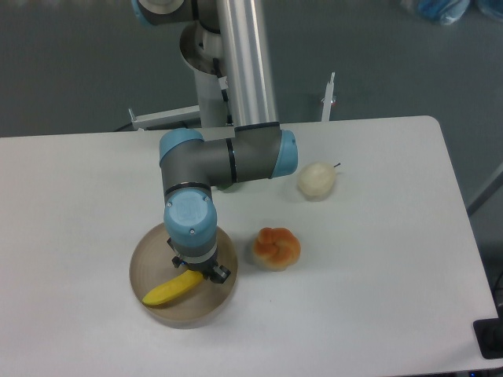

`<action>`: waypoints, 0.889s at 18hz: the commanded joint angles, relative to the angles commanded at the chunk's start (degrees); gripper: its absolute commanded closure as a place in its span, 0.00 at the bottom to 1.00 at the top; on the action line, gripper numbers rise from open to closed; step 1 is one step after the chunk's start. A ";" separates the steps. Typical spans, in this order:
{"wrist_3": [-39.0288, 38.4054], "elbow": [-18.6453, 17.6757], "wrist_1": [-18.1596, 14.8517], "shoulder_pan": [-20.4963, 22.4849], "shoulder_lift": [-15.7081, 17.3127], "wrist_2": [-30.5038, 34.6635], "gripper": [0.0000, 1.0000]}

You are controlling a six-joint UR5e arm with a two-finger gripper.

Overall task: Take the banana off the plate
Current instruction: 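Close the gripper on the banana's middle and lift it, then carry the banana off the plate past the orange bun and lower it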

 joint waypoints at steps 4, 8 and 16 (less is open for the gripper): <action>0.00 0.00 -0.09 2.37 2.90 -2.98 0.97; 0.87 1.49 -0.09 6.58 4.57 -4.13 0.97; 21.63 6.33 -5.17 18.97 5.02 -3.08 0.97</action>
